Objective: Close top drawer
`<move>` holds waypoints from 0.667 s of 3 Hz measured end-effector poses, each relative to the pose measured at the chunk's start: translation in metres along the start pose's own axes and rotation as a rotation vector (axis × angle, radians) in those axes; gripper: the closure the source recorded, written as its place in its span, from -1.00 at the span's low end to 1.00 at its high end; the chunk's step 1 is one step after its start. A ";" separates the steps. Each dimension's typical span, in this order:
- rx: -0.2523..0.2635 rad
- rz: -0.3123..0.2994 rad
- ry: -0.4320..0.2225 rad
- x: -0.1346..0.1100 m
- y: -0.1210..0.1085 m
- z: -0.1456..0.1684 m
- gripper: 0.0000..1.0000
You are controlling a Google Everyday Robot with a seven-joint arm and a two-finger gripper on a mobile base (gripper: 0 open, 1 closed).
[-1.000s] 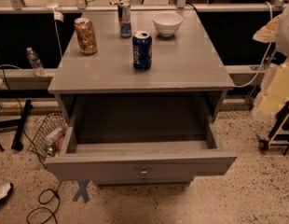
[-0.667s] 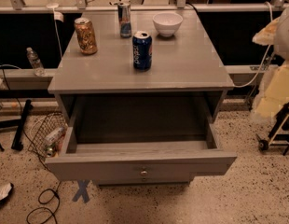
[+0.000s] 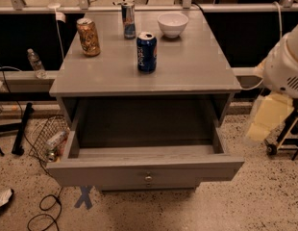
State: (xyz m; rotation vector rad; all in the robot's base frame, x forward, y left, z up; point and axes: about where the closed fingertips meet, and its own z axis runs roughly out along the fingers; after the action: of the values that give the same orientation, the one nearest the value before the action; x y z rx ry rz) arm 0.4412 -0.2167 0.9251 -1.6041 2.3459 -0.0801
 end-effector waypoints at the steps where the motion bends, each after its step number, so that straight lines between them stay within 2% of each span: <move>1: -0.033 0.102 0.034 0.017 0.008 0.031 -1.00; 2: -0.033 0.103 0.034 0.017 0.008 0.031 -1.00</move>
Offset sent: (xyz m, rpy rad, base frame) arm -0.0031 -0.0077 -0.0296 0.0062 0.0459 -0.0798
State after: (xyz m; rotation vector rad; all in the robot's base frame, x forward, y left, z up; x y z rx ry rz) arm 0.4366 -0.2252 0.8906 -1.5054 2.4632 -0.0481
